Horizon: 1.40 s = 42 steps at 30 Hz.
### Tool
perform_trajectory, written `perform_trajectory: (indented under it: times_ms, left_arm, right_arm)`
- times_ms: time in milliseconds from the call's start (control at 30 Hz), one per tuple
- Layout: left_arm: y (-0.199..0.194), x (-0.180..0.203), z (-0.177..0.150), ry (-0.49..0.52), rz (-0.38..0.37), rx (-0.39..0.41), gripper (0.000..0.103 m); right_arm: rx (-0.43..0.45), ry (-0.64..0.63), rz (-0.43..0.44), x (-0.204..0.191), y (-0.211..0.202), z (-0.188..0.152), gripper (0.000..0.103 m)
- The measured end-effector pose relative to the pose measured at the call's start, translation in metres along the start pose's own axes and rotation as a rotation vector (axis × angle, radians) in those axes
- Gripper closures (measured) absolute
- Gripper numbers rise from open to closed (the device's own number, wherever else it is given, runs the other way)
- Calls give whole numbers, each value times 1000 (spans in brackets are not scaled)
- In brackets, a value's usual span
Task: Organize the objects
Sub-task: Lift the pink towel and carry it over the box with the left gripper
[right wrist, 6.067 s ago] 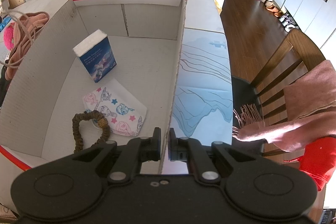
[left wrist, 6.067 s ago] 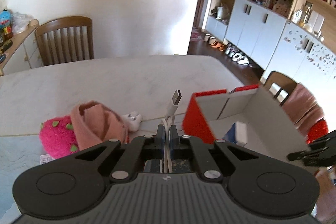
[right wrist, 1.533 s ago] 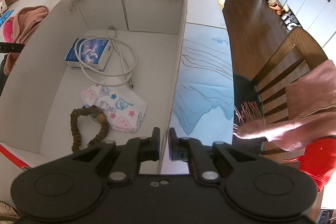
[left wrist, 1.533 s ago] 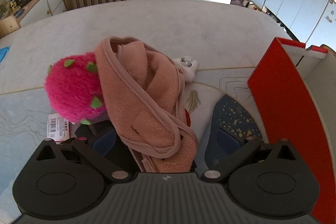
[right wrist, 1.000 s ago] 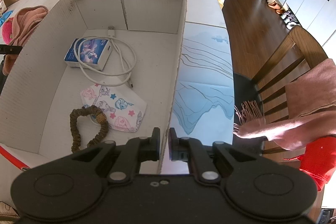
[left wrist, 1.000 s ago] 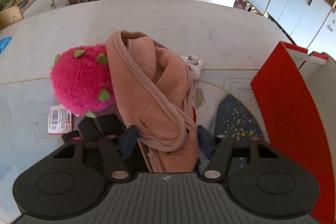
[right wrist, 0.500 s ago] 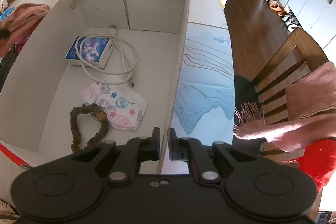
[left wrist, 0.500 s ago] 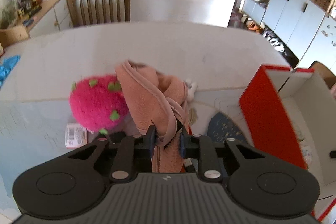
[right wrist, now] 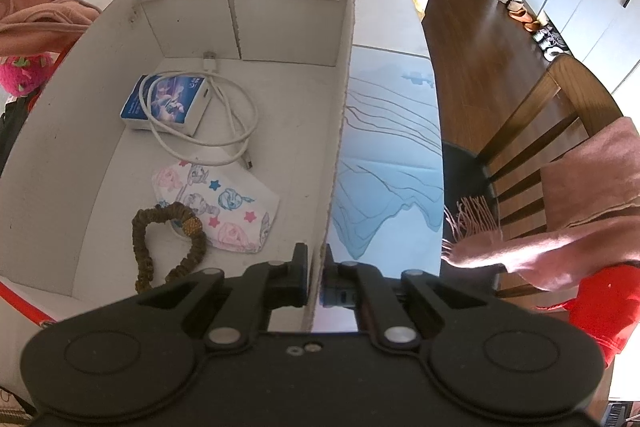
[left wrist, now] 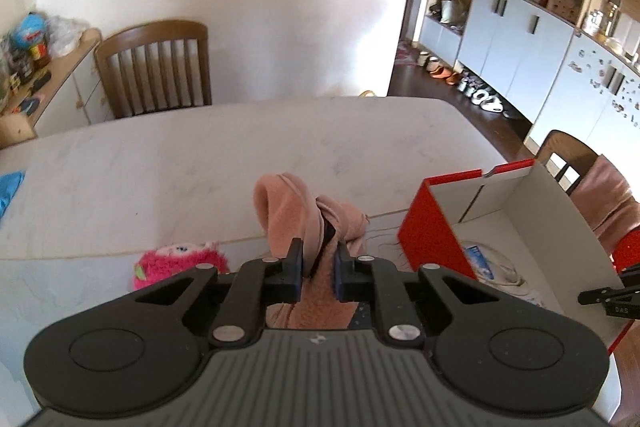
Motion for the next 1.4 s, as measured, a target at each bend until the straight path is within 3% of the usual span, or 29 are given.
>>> perform_trajectory:
  times_ms: [333, 800, 1067, 1400]
  left_arm:
    - [-24, 14, 36, 41, -28, 90, 91]
    - [-59, 86, 85, 199, -228, 221, 91]
    - [-38, 146, 87, 277, -324, 200, 91]
    - [12, 206, 70, 365, -276, 169, 91]
  right_arm:
    - [2, -3, -1, 0, 0, 1, 99]
    - [3, 5, 5, 2, 0, 2, 100]
    - [3, 6, 6, 2, -1, 2, 100]
    - [4, 8, 8, 2, -1, 2, 99]
Point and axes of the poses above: each gripper's, at about its wrist camera, not at the fingertips, and y roughly the way its jaws point, x to its right, z to its top, the point moved 2 cm from there along y, roughly the way its jaws point, and after that the axes turned 12 degrees about y, right-handed, at the moved point
